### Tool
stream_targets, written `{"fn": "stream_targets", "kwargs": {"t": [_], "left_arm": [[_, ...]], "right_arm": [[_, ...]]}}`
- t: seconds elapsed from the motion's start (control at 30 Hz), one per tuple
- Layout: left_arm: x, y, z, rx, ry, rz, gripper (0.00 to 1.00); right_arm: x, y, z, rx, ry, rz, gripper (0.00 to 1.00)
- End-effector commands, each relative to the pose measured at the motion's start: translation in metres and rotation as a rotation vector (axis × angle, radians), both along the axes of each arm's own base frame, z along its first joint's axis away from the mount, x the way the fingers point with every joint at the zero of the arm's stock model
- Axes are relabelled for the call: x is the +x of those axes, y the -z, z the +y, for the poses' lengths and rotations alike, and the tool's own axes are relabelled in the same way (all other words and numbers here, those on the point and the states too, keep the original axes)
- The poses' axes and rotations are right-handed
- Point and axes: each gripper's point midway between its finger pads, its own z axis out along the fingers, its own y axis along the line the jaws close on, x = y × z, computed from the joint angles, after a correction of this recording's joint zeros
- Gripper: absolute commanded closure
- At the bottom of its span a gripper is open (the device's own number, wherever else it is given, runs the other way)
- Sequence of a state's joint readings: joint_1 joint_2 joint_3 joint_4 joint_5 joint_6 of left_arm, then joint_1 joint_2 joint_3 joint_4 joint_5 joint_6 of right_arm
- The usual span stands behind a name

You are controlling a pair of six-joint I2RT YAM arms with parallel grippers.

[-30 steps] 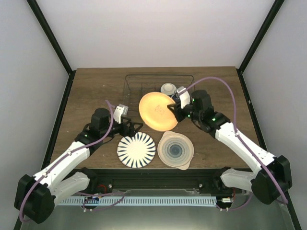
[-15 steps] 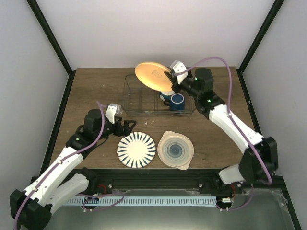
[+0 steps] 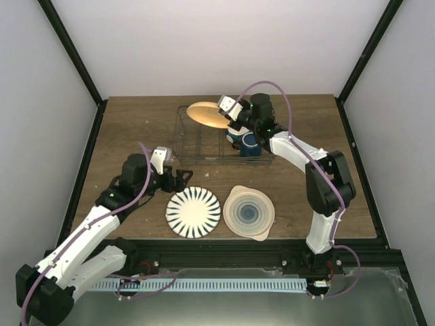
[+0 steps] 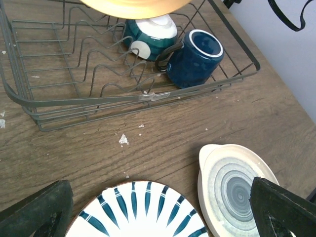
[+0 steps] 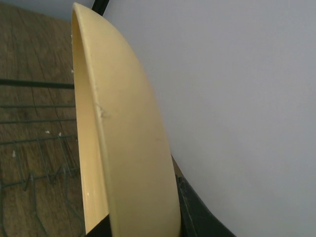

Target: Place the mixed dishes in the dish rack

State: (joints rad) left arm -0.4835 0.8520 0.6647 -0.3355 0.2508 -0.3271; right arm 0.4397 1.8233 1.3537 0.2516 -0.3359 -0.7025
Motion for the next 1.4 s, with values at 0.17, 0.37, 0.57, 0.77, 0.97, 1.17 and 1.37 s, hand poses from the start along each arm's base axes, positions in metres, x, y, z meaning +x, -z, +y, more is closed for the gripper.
{"fn": "stream_targets", "kwargs": {"t": [0.17,0.37,0.57,0.77,0.97,1.17,1.37], "left_arm": [[0.009,0.009,0.005,0.016,-0.019,0.014,0.01],[0.013,0.013,0.008,-0.001,-0.024,0.029,0.01],[0.016,0.015,0.011,-0.004,-0.031,0.037,0.01],[0.017,0.018,0.012,-0.003,-0.035,0.045,0.01],[0.019,0.02,0.013,-0.004,-0.039,0.051,0.01],[0.02,0.023,0.013,-0.002,-0.04,0.061,0.02],[0.021,0.025,0.014,0.0,-0.045,0.068,0.02]], "right_arm": [[0.03,-0.042,0.003,-0.02,-0.013,-0.241,0.99],[0.035,-0.024,0.007,-0.057,-0.049,-0.225,0.99],[0.036,-0.005,0.013,-0.089,-0.094,-0.205,0.99],[0.036,0.006,0.016,-0.115,-0.124,-0.184,0.99],[0.038,0.013,0.018,-0.129,-0.143,-0.164,0.99],[0.047,0.034,0.024,-0.17,-0.173,-0.1,0.99],[0.053,0.061,0.026,-0.211,-0.187,-0.028,0.96]]}}
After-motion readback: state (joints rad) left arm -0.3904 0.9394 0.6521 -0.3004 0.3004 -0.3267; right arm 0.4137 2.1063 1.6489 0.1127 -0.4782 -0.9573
